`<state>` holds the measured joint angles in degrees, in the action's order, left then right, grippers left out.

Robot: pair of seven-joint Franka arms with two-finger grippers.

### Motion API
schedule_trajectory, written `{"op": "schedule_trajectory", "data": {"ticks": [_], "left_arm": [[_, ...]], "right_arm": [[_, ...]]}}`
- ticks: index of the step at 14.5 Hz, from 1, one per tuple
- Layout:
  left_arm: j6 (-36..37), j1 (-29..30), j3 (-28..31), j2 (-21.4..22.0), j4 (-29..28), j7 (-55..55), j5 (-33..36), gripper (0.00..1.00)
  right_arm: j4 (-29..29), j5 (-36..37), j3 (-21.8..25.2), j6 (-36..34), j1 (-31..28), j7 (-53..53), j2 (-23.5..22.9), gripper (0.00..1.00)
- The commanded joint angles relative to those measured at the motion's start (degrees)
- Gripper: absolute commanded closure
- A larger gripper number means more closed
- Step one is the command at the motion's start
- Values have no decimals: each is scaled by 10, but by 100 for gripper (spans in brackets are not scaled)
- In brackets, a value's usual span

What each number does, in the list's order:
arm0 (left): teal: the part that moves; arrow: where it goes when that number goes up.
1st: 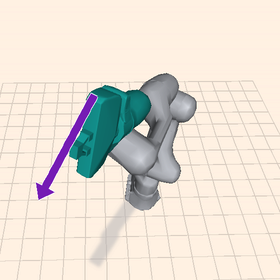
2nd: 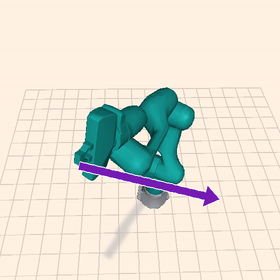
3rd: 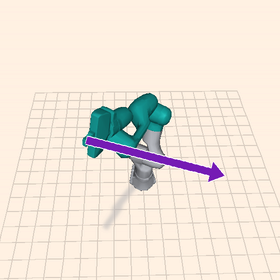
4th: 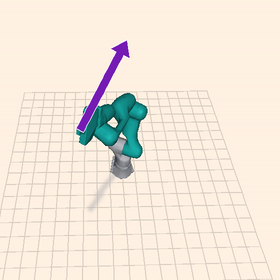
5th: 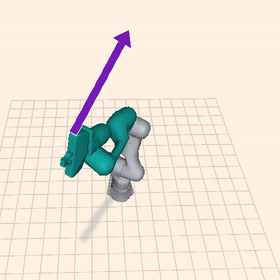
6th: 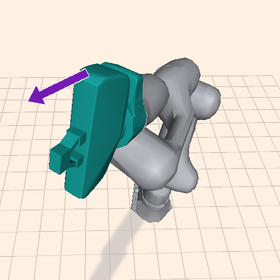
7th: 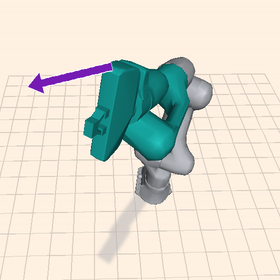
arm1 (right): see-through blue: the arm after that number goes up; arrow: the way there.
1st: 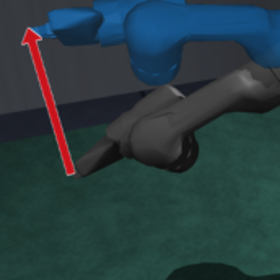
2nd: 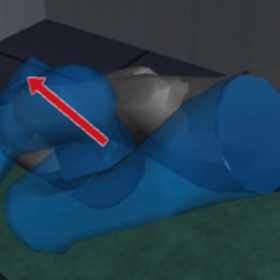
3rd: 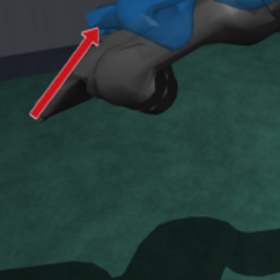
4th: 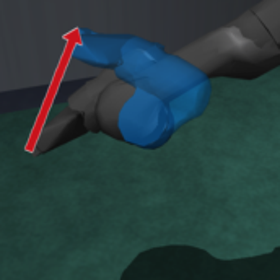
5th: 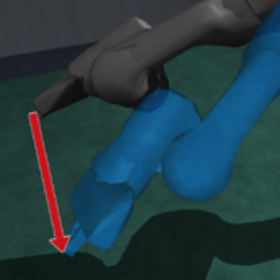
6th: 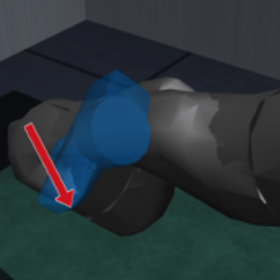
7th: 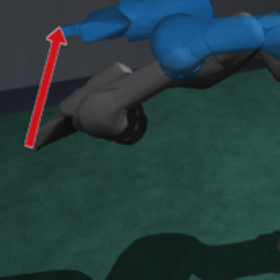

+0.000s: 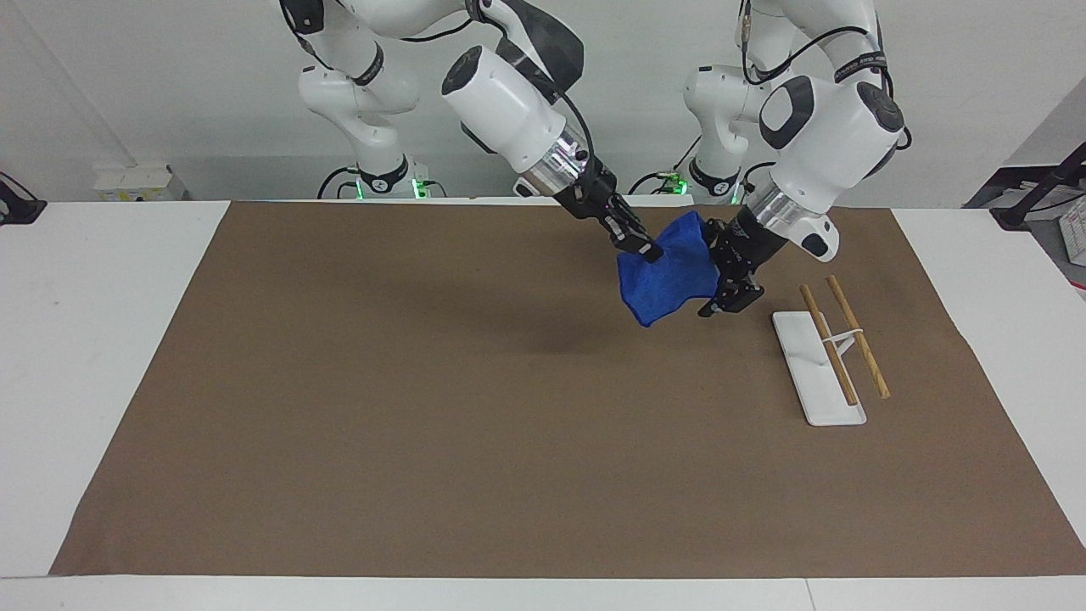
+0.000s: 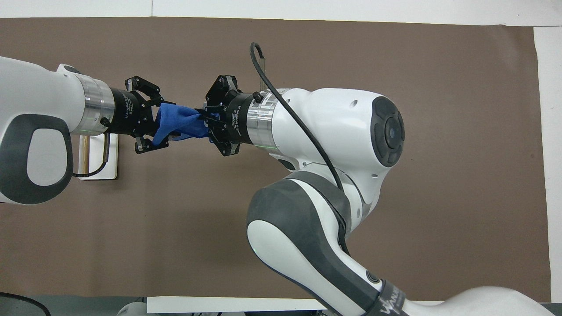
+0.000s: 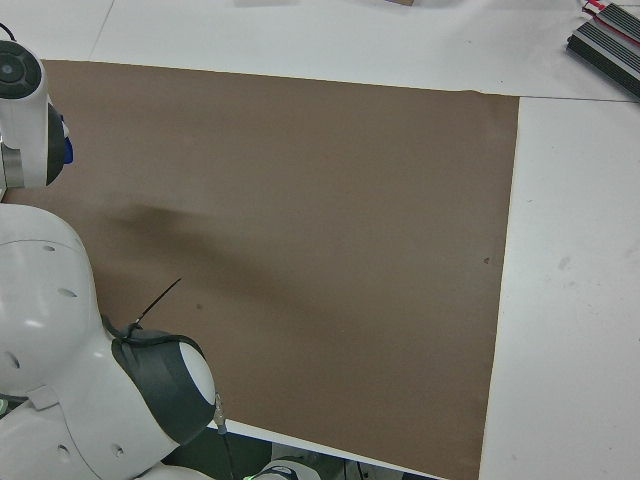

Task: Right arm passes towel to left arm to hang
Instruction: 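Close the left gripper on the towel while the right gripper releases and withdraws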

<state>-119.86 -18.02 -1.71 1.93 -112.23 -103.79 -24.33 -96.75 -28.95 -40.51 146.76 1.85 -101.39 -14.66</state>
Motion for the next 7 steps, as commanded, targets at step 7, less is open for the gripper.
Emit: {"op": "schedule_trajectory", "data": {"ticks": [7], "left_arm": [[-8, 4, 0, 9, -12, 13, -14, 100]], "right_arm": [[9, -5, -7, 0, -3, 13, -8, 100]]}}
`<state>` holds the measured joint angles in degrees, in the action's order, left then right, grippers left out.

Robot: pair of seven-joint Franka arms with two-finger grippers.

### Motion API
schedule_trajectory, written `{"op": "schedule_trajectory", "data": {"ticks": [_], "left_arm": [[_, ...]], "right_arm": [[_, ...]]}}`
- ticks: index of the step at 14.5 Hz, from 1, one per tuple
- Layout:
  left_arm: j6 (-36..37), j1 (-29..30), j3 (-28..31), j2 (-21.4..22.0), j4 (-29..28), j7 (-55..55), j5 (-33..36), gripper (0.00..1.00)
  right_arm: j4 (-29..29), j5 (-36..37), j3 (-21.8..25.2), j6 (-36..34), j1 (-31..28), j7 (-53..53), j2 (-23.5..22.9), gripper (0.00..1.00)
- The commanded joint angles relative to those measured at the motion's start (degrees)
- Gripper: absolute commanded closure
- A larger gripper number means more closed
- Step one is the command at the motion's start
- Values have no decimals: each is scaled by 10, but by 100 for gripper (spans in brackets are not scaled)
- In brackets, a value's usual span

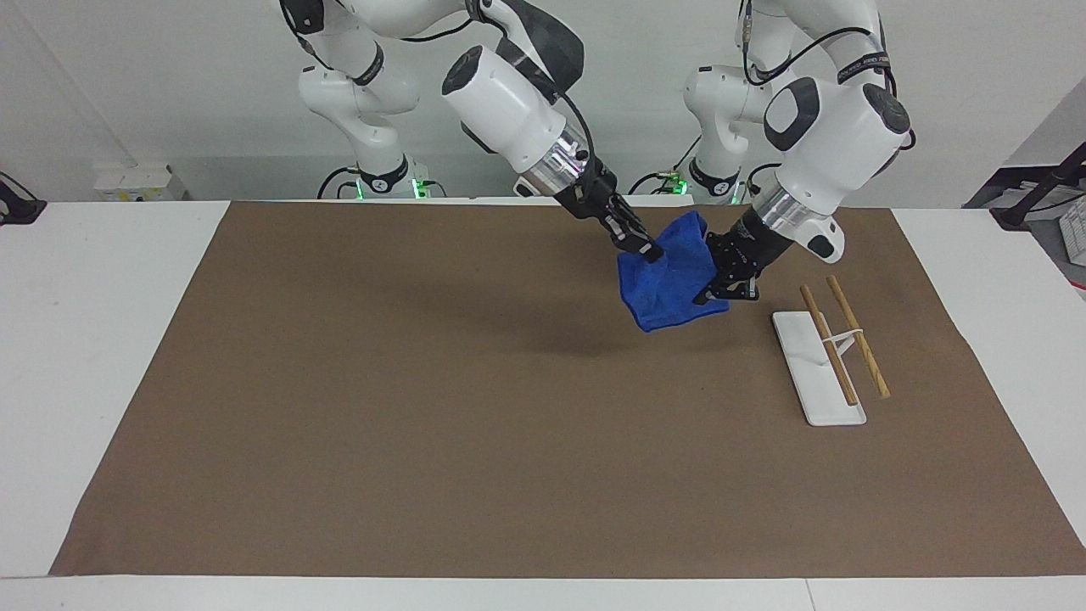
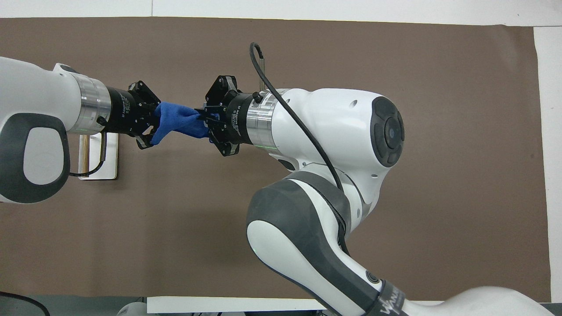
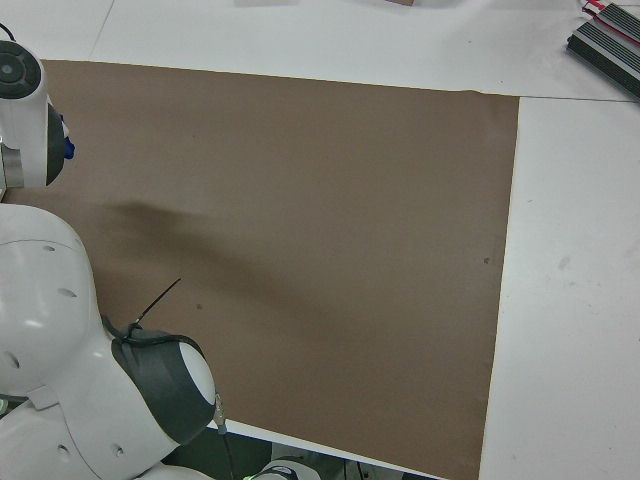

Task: Right arm passes towel to left arm to hang
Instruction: 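Close the left gripper on the towel while the right gripper releases and withdraws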

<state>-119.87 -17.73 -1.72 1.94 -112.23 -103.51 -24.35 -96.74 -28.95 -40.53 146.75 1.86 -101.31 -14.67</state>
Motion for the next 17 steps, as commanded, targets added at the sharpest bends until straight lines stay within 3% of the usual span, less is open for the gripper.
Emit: {"op": "schedule_trajectory", "data": {"ticks": [1, 2, 3, 4, 5, 6, 11, 15, 17], "left_arm": [[-8, 1, 0, 9, -11, 10, -14, 100], [-8, 1, 0, 9, -11, 11, -14, 100], [-9, 1, 0, 8, -9, 11, -14, 100], [-10, 1, 0, 7, -8, 11, -14, 100], [-11, 1, 0, 7, -8, 12, -14, 100], [-11, 1, 0, 8, -8, 14, -14, 100], [-23, 16, 1, 5, -8, 77, -14, 100], [-71, 37, 1, 0, -9, 150, -15, 100], [-67, 55, 1, 0, -12, 259, -14, 100]], "right_arm": [[9, -5, -7, 0, -3, 12, -9, 100], [9, -5, -7, 0, -3, 13, -8, 100], [9, -6, -7, -1, -3, 13, -8, 90], [7, -7, -7, -2, -4, 12, -8, 62], [5, -6, -7, -1, -3, 15, -7, 21], [4, -3, -7, -1, -3, 17, -7, 0], [-33, 0, 2, 1, -4, 207, 16, 0], [-123, 27, 60, -2, -12, 483, 63, 0], [-144, 30, 108, -17, -12, 617, 77, 0]]}}
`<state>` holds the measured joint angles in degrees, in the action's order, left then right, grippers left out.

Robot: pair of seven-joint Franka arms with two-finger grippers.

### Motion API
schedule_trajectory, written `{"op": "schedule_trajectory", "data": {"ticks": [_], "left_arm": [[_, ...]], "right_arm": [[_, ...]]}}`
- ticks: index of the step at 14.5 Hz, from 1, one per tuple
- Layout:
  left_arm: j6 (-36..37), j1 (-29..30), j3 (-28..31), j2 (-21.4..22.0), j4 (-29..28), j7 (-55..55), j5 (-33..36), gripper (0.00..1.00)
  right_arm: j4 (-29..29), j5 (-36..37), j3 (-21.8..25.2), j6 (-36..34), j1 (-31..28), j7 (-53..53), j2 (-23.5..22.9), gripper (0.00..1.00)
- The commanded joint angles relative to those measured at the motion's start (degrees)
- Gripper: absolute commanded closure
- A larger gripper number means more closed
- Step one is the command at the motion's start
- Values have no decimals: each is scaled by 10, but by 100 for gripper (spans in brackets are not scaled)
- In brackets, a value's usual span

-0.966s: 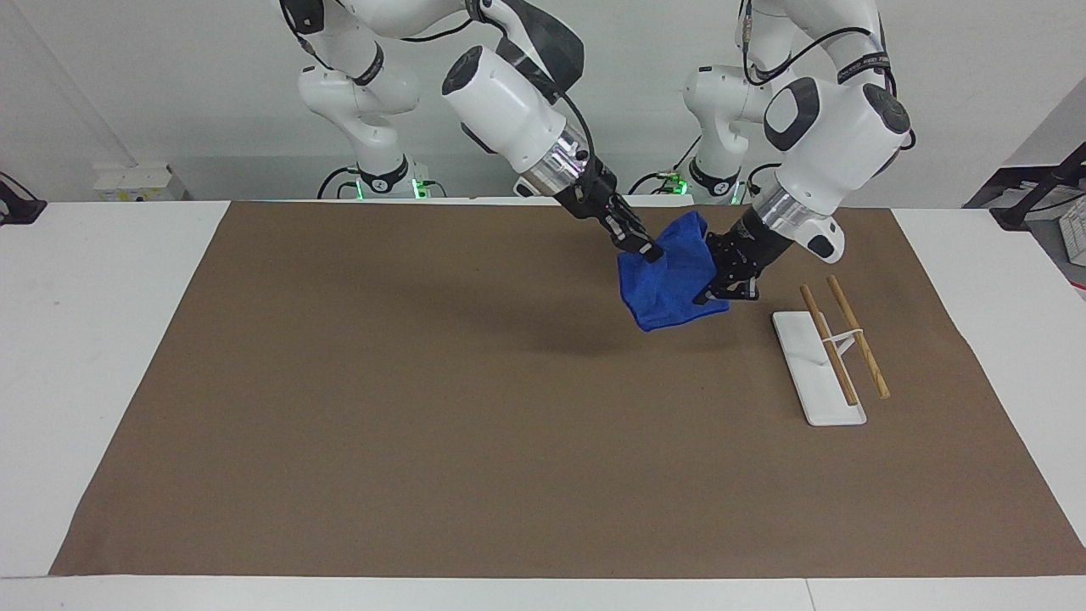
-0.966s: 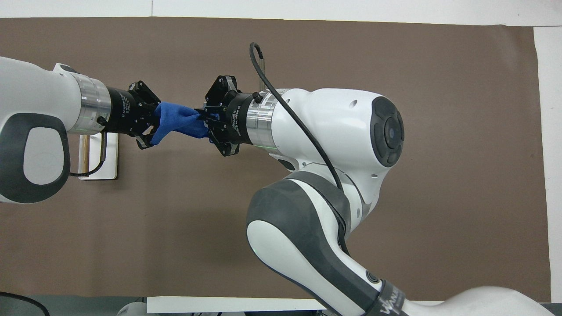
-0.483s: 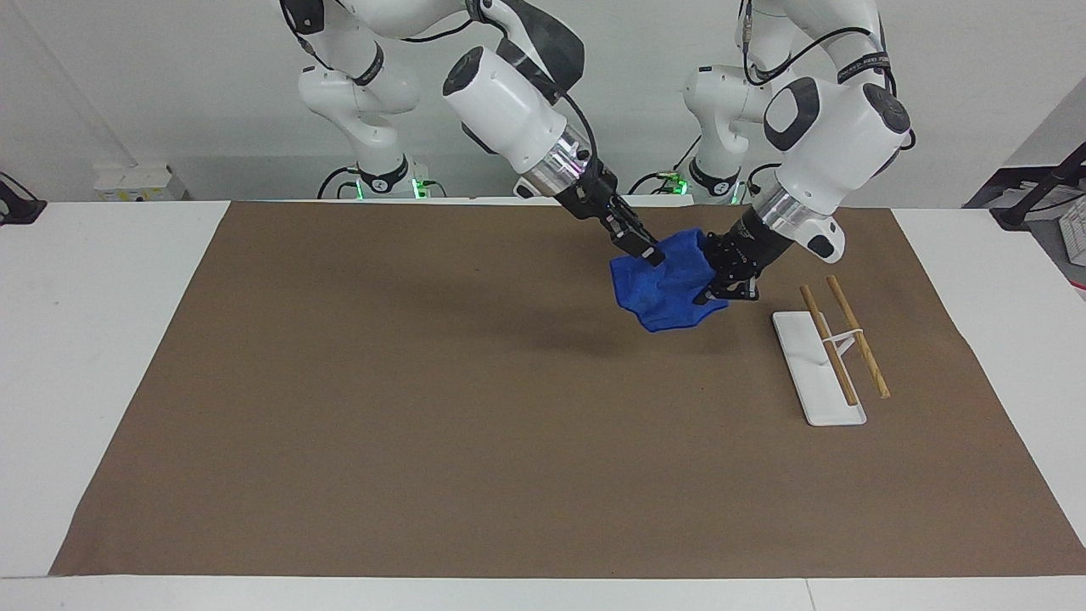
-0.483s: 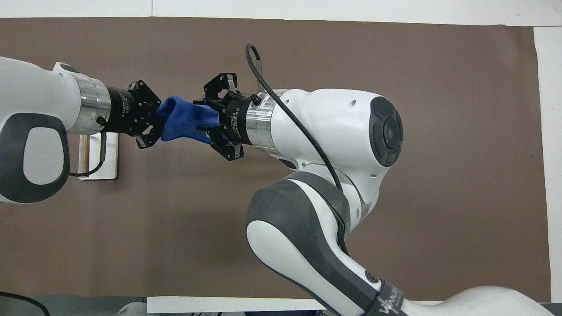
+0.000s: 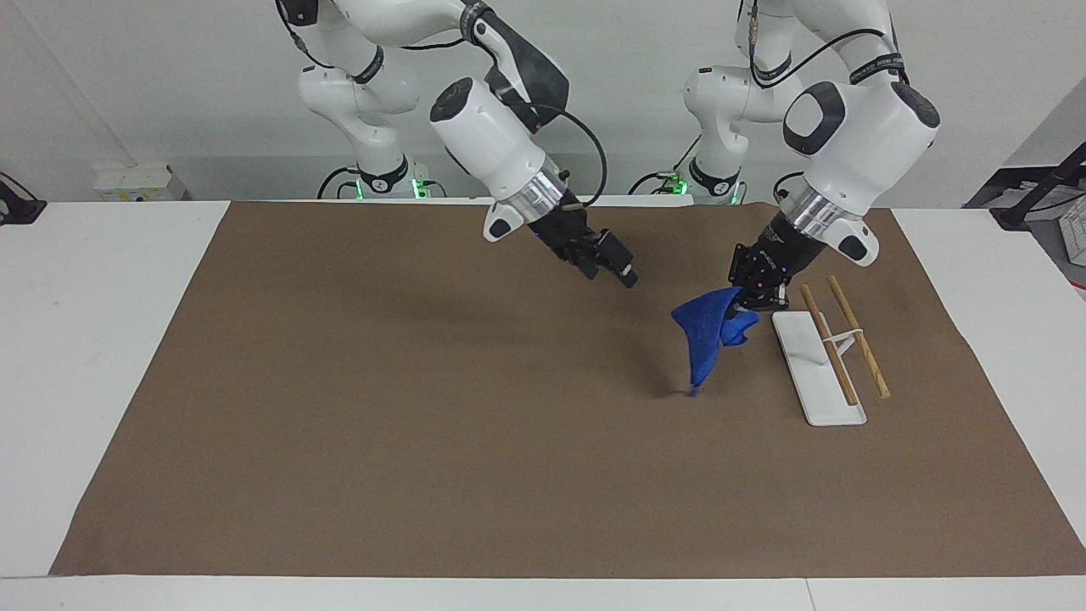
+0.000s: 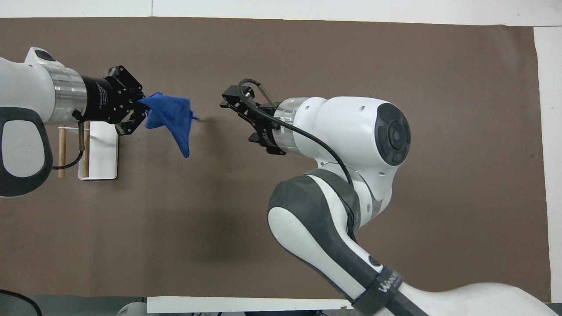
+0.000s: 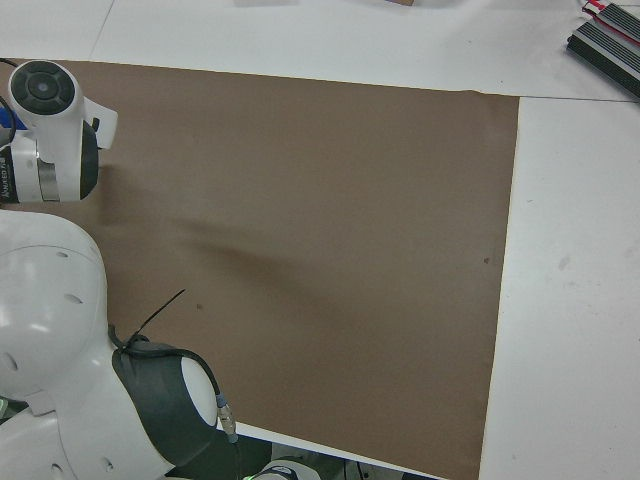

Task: Right arm passes towel to left arm to hang
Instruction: 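Close the left gripper on the towel while the right gripper releases and withdraws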

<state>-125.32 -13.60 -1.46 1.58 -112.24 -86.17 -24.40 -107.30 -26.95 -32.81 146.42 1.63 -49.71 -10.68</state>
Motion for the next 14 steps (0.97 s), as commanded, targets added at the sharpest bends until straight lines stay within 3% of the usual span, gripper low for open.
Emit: {"op": "schedule_trajectory", "data": {"ticks": [1, 4, 6, 10, 14], "left_arm": [[-10, 23, -1, 4, -14, 153, -14, 100], [1, 45, 0, 4, -14, 316, -14, 100], [1, 61, 1, 4, -17, 371, -12, 100], [-5, 93, 2, 4, -18, 458, -11, 100], [-10, 135, 2, 3, -16, 475, -5, 100]], "right_arm": [[-43, 10, 62, -40, -11, 175, 43, 0], [-42, 26, 175, -180, -10, 369, 61, 0], [-40, 105, 238, -257, -10, 464, 79, 0], [-27, 250, 306, -371, -11, 471, 121, 0], [67, 273, 340, -503, -11, 473, 128, 0]]}}
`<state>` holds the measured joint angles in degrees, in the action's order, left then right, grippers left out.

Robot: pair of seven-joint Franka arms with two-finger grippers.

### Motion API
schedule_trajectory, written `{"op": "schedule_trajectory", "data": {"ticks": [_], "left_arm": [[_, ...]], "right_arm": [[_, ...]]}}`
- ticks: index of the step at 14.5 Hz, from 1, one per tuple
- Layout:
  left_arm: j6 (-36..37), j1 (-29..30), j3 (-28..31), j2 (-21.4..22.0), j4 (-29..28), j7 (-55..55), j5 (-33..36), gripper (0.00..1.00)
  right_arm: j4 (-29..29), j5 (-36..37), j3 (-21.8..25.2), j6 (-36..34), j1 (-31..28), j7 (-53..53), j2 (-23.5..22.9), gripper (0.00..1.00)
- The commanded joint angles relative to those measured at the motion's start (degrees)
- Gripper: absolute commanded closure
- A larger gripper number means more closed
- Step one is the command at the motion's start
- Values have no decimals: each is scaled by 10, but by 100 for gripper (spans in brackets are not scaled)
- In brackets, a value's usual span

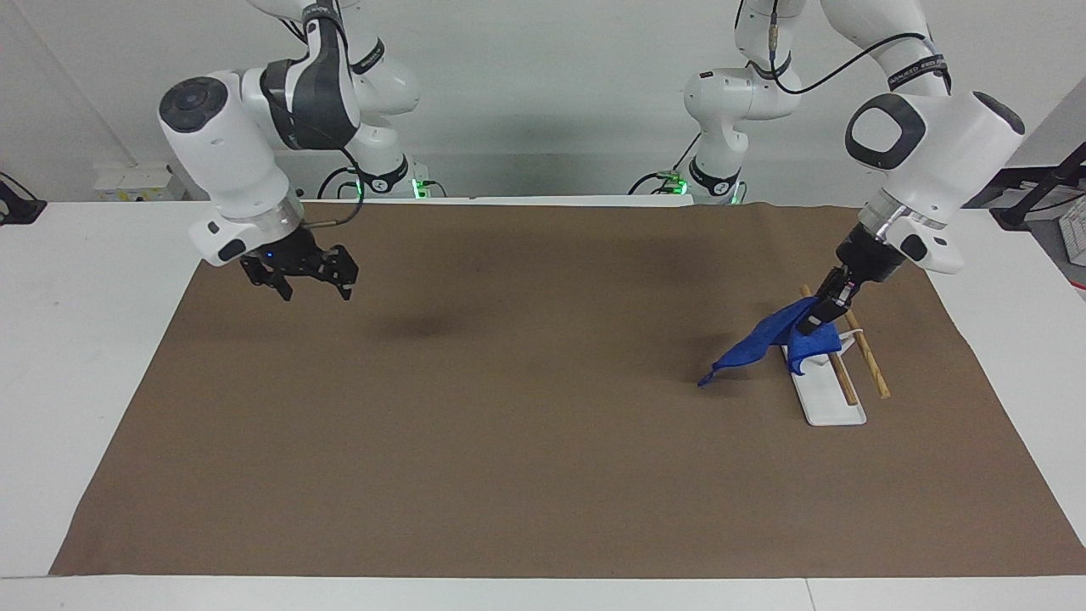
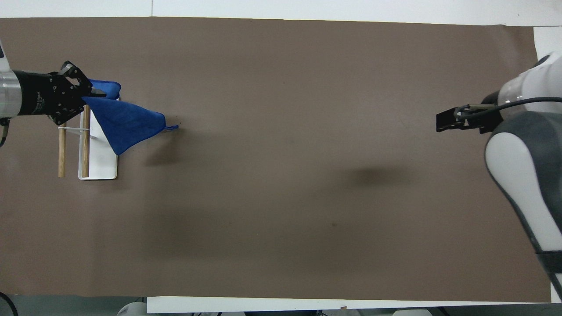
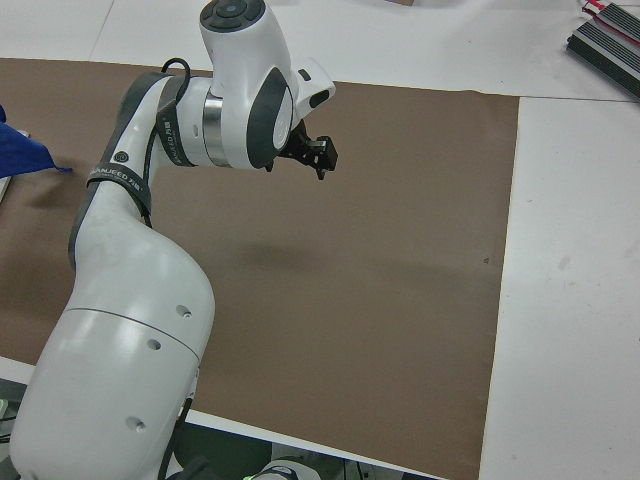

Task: Right arm passes towel to left arm to hang
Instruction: 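Drape the towel over the white rack's dowel with the left gripper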

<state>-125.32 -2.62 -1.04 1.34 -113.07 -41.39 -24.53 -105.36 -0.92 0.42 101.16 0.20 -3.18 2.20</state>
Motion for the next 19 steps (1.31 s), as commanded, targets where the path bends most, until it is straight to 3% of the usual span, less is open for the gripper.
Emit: {"op": "schedule_trajectory", "data": {"ticks": [1, 5, 10, 19], "left_arm": [[-20, 38, -2, 2, -1, 63, -4, 100], [-32, 59, -1, -19, 33, 105, -3, 100], [-33, 80, -1, -54, 94, 126, 49, 100], [-77, 128, 1, -45, 46, 119, 78, 99]], "right_arm": [[64, 16, 17, -66, 2, 7, -1, 0], [69, 15, 63, -74, 2, 83, 0, 0], [67, 15, 69, -74, 2, 82, 3, 0], [62, 13, 69, -74, 2, 79, 12, 0]]}}
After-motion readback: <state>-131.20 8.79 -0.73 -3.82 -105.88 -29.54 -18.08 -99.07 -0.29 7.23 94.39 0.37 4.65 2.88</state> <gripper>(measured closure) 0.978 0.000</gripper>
